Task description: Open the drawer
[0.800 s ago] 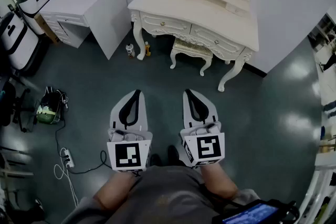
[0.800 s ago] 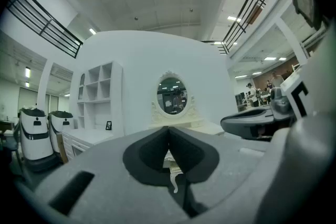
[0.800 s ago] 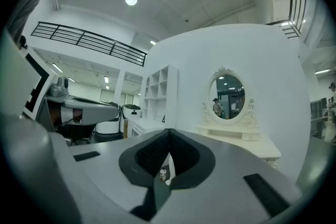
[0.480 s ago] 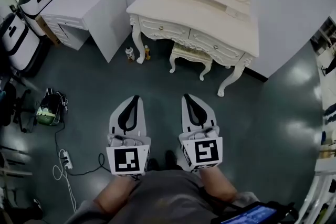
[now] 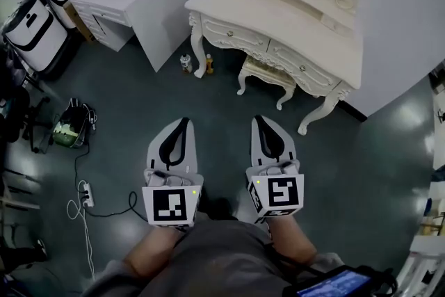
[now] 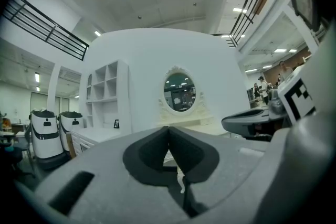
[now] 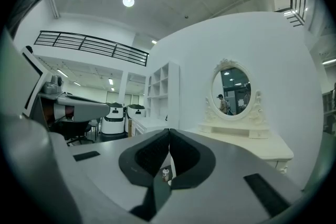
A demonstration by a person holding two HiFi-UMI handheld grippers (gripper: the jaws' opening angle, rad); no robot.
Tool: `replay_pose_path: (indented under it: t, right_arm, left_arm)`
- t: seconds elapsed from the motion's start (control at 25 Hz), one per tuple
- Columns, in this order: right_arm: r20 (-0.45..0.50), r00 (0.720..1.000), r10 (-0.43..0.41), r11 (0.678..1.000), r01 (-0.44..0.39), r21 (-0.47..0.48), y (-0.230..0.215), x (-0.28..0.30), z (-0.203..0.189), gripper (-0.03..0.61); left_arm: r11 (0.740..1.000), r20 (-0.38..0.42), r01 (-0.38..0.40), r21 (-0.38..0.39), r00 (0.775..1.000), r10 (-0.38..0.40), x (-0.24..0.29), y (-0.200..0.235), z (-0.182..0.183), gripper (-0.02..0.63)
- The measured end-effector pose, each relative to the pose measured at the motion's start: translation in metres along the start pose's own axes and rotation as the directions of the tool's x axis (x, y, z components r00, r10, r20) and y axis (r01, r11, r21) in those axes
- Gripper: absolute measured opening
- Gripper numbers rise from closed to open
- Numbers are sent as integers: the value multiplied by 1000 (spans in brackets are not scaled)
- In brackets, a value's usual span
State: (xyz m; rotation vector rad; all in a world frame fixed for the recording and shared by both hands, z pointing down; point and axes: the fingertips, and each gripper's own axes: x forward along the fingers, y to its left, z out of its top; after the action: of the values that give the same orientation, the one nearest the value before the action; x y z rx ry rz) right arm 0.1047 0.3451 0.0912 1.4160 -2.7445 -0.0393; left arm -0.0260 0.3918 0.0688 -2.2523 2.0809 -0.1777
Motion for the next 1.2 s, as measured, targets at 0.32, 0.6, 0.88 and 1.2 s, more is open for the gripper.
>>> replay_pose_path:
  t: [0.32,0.6,0.88,1.2]
  right_arm:
    - [-24,1000,4,1000,-4,-7,-14,50,-18,14]
    - [-77,997,-29,1000,30,7,-29,119,-39,14]
    - [-123,990,-62,998,63,3,-41,199,-45,14]
    - [-97,985,-144,990,144,-14,-65,262,-22,14]
  left_arm:
    - [1000,-13,-13,-4,1000,13,49,20,-17,15]
    - [999,-41,20,-33,999,-22,117,51,-38,15]
    - [996,-75,79,-51,994,-83,195,89,-52,15]
    - [984,-40,168,-61,985,-170,271,114,-41,15]
